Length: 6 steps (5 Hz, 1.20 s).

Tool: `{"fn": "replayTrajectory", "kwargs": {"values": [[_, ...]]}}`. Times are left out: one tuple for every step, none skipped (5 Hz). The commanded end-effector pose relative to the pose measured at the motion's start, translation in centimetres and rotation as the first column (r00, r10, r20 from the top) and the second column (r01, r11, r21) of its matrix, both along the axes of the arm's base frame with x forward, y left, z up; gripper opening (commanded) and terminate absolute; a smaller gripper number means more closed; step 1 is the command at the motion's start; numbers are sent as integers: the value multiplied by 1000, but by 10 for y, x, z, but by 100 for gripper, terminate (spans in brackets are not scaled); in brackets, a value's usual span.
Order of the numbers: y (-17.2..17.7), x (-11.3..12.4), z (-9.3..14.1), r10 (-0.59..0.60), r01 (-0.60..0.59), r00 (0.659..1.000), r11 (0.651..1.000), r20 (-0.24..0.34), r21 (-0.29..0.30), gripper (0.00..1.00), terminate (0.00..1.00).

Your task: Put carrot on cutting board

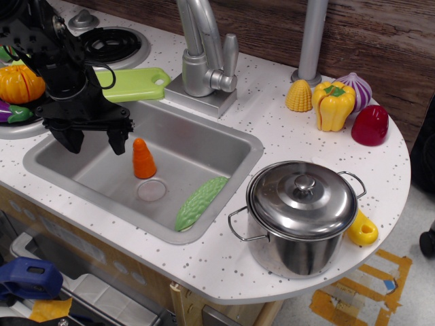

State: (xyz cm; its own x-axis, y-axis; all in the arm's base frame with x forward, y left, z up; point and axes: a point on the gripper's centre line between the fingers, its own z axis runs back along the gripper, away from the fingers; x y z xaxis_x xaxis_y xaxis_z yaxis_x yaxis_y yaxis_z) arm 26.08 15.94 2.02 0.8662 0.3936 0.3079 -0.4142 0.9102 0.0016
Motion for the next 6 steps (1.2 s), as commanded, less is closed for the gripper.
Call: {"fn": "replayTrajectory", "kwargs": {"values": [[0,0,0,0,0,1000,1000,0,0,100,0],[-8,8,-2,-30,30,1000,999,4,-19,100,0],[-11,21,-12,-47,47,999,999,16,-7,100,0],[-12,28,-20,-58,59,998,998,35,-33,100,0],[-13,40,-29,-67,69,996,997,62,-37,100,0],[-13,52,-34,-77,81,993,996,85,-45,100,0]]}}
